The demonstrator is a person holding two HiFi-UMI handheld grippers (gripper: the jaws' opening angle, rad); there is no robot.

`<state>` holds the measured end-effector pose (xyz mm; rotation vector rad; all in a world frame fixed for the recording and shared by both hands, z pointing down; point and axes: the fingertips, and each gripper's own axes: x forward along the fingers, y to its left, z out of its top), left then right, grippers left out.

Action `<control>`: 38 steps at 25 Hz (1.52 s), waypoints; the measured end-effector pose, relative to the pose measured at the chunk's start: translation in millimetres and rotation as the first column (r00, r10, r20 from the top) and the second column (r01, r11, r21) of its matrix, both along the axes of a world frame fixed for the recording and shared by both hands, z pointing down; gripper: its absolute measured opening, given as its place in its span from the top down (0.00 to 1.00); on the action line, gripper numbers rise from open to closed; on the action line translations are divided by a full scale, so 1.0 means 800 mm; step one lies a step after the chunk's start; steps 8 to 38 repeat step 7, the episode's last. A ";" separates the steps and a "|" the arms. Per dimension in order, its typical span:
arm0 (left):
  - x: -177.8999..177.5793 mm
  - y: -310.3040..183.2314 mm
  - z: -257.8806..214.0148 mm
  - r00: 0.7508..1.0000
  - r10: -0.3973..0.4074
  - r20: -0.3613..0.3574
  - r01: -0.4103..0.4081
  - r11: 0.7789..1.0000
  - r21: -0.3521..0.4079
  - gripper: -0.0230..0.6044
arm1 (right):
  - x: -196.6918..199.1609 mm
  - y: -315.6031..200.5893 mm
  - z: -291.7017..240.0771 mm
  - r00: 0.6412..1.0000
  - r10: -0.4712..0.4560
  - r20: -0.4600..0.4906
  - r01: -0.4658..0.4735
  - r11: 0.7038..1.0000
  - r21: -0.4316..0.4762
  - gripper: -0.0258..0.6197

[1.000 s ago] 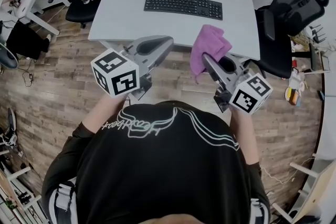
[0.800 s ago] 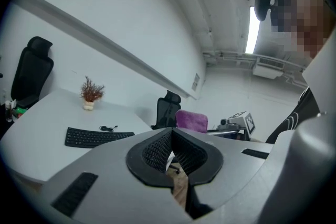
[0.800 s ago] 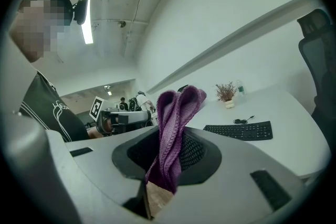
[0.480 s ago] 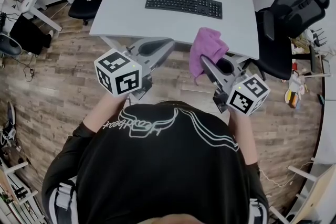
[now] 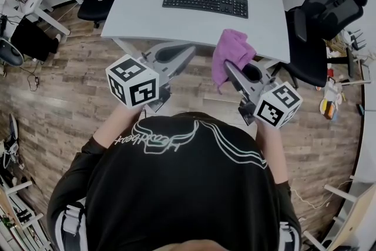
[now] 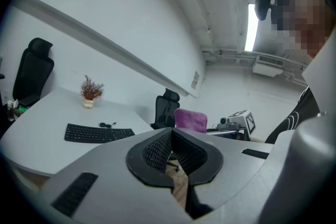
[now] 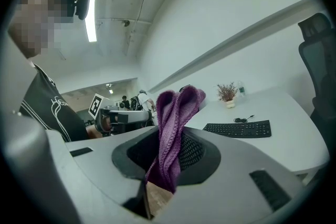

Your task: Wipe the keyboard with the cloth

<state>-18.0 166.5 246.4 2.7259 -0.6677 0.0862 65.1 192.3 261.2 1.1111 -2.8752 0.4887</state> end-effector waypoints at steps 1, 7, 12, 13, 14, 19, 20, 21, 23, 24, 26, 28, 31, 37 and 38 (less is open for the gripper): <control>0.000 0.002 0.000 1.000 0.000 0.001 0.000 1.000 0.001 0.95 | -0.001 0.001 0.000 1.000 -0.001 -0.001 0.001 1.000 0.000 0.86; 0.000 0.012 -0.002 1.000 -0.003 0.003 0.003 1.000 0.002 0.95 | -0.001 0.010 -0.002 1.000 -0.005 -0.004 0.005 1.000 0.003 0.86; 0.000 0.012 -0.002 1.000 -0.003 0.003 0.003 1.000 0.002 0.95 | -0.001 0.010 -0.002 1.000 -0.005 -0.004 0.005 1.000 0.003 0.86; 0.000 0.012 -0.002 1.000 -0.003 0.003 0.003 1.000 0.002 0.95 | -0.001 0.010 -0.002 1.000 -0.005 -0.004 0.005 1.000 0.003 0.86; 0.000 0.012 -0.002 1.000 -0.003 0.003 0.003 1.000 0.002 0.95 | -0.001 0.010 -0.002 1.000 -0.005 -0.004 0.005 1.000 0.003 0.86; 0.000 0.012 -0.002 1.000 -0.003 0.003 0.003 1.000 0.002 0.95 | -0.001 0.010 -0.002 1.000 -0.005 -0.004 0.005 1.000 0.003 0.86; 0.000 0.012 -0.002 1.000 -0.003 0.003 0.003 1.000 0.002 0.95 | -0.001 0.010 -0.002 1.000 -0.005 -0.004 0.005 1.000 0.003 0.86; 0.000 0.012 -0.002 1.000 -0.003 0.003 0.003 1.000 0.002 0.95 | -0.001 0.010 -0.002 1.000 -0.005 -0.004 0.005 1.000 0.003 0.86; 0.000 0.012 -0.002 1.000 -0.003 0.003 0.003 1.000 0.002 0.95 | -0.001 0.010 -0.002 1.000 -0.005 -0.004 0.005 1.000 0.003 0.86; 0.000 0.012 -0.002 1.000 -0.003 0.003 0.003 1.000 0.002 0.95 | -0.001 0.010 -0.002 1.000 -0.005 -0.004 0.005 1.000 0.003 0.86; 0.000 0.012 -0.002 1.000 -0.003 0.003 0.003 1.000 0.002 0.95 | -0.001 0.010 -0.002 1.000 -0.005 -0.004 0.005 1.000 0.003 0.86; 0.000 0.012 -0.002 1.000 -0.003 0.003 0.003 1.000 0.002 0.95 | -0.001 0.010 -0.002 1.000 -0.005 -0.004 0.005 1.000 0.003 0.86; 0.000 0.012 -0.002 1.000 -0.003 0.003 0.003 1.000 0.002 0.95 | -0.001 0.010 -0.002 1.000 -0.005 -0.004 0.005 1.000 0.003 0.86; 0.000 0.012 -0.002 1.000 -0.003 0.003 0.003 1.000 0.002 0.95 | -0.001 0.010 -0.002 1.000 -0.005 -0.004 0.005 1.000 0.003 0.86; 0.000 0.012 -0.002 1.000 -0.003 0.003 0.003 1.000 0.002 0.95 | -0.001 0.010 -0.002 1.000 -0.005 -0.004 0.005 1.000 0.003 0.86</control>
